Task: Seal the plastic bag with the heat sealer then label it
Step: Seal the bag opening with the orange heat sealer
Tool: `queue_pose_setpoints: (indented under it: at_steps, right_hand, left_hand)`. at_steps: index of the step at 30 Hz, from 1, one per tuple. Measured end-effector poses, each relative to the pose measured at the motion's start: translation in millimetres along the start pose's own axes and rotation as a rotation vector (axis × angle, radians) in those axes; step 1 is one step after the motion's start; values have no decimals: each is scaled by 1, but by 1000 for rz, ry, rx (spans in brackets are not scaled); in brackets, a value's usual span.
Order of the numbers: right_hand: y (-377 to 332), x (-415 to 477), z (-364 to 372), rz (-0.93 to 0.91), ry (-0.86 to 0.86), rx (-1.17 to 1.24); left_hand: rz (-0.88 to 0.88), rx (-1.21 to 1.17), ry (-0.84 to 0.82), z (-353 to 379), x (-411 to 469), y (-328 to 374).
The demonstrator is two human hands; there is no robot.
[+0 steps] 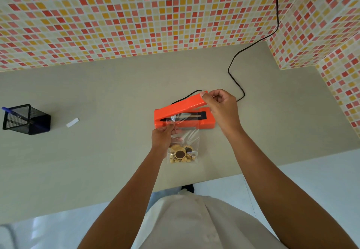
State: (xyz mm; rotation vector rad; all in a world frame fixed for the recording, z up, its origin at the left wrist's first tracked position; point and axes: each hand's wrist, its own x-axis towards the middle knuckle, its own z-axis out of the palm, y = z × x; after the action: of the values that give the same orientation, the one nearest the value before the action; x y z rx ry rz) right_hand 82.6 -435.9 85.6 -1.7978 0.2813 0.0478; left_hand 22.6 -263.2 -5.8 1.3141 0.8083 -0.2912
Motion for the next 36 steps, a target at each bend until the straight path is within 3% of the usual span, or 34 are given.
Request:
queue_pose_setpoints:
  at_steps: [25,36]
  right_hand:
    - [4,1,2,9,-7,31]
    - [4,2,3,3,-10,23]
  left_hand:
    - [-31,111,-33,-4,-8,1]
    - [-29,54,-36,-5,-3,-5]
